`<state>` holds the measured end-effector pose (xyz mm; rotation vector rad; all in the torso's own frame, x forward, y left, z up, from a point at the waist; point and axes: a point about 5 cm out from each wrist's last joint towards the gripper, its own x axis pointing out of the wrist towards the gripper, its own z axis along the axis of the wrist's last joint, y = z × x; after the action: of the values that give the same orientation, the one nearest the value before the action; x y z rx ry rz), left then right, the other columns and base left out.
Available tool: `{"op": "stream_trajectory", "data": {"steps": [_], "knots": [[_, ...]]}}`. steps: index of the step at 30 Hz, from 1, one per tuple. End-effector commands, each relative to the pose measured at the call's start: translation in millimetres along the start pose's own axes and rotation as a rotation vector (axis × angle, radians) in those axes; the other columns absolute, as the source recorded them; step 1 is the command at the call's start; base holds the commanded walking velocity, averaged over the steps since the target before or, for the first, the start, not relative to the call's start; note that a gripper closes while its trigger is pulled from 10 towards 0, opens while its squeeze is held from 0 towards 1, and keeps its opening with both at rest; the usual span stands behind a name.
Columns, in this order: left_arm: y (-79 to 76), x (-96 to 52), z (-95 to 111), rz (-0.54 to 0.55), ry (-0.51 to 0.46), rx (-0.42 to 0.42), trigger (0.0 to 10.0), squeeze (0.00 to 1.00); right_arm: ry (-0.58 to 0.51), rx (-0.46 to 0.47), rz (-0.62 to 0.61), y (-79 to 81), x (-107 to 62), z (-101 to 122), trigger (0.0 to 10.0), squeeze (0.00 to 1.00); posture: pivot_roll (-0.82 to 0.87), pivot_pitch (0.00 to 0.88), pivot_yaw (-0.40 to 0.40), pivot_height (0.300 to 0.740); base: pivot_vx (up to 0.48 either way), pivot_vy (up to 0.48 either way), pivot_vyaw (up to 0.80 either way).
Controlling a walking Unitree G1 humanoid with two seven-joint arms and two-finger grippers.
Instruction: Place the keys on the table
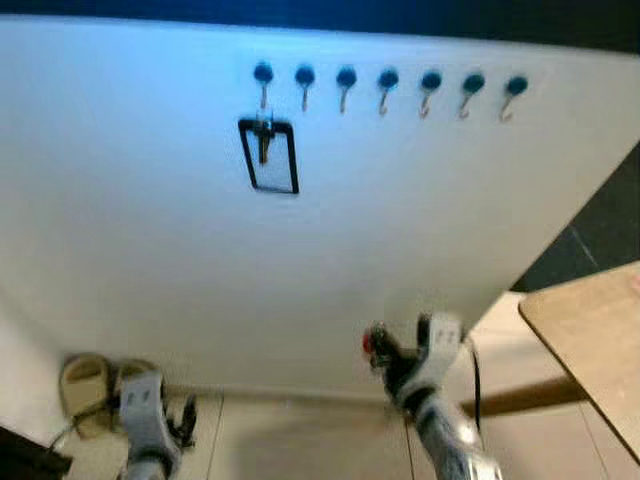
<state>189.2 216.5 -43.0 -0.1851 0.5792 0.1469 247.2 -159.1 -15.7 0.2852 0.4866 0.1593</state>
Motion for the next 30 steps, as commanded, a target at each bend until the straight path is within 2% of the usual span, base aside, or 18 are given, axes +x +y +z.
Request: {"op": "stream_trajectory", "data": {"steps": [1, 3, 5, 10, 14, 18, 22, 30], "knots": [[3.1, -2.3, -11, 0.005, 0.056, 0.039, 10.0, 0.00, 0.045, -0.007, -0.052, -10.4, -3.1, -12, 10.0, 0.00, 0.03, 0.095, -0.004, 0.740, 0.000, 0.000, 0.00], [3.5, -2.1, -16, 0.012, 0.085, 0.077, 10.0, 0.00, 0.121, -0.015, -0.093, -20.0, -8.9, -27, 10.0, 0.00, 0.03, 0.091, -0.009, 0.740, 0.000, 0.000, 0.00], [3.4, -1.3, -17, 0.017, 0.091, 0.094, 10.0, 0.00, 0.158, -0.030, -0.102, -23.1, -11.7, -35, 10.0, 0.00, 0.03, 0.088, -0.011, 0.740, 0.000, 0.000, 0.00], [-3.7, 2.4, -18, 0.002, 0.087, 0.067, 10.0, 0.00, 0.245, -0.091, -0.113, -30.6, -22.0, -53, 10.0, 0.00, 0.04, 0.083, -0.019, 0.740, 0.000, 0.000, 0.00], [-7.6, 5.5, -22, 0.031, 0.092, 0.075, 10.0, 0.00, 0.278, -0.133, -0.142, -35.8, -25.6, -60, 10.0, 0.00, 0.04, 0.082, -0.023, 0.740, 0.000, 0.000, 0.00], [-15.7, 6.5, -23, -0.008, 0.073, 0.101, 10.0, 0.00, 0.301, -0.143, -0.186, -41.0, -28.8, -66, 10.0, 0.00, 0.05, 0.081, -0.023, 0.740, 0.000, 0.000, 0.00], [-16.5, 6.1, -24, -0.008, 0.070, 0.097, 10.0, 0.00, 0.305, -0.141, -0.189, -40.8, -30.0, -69, 10.0, 0.00, 0.05, 0.080, -0.018, 0.740, 0.000, 0.000, 0.00], [-12.7, 5.2, -25, 0.012, 0.054, 0.140, 10.0, 0.00, 0.312, -0.129, -0.206, -41.0, -32.1, -73, 10.0, 0.00, 0.05, 0.080, -0.014, 0.740, 0.000, 0.000, 0.00]]}}
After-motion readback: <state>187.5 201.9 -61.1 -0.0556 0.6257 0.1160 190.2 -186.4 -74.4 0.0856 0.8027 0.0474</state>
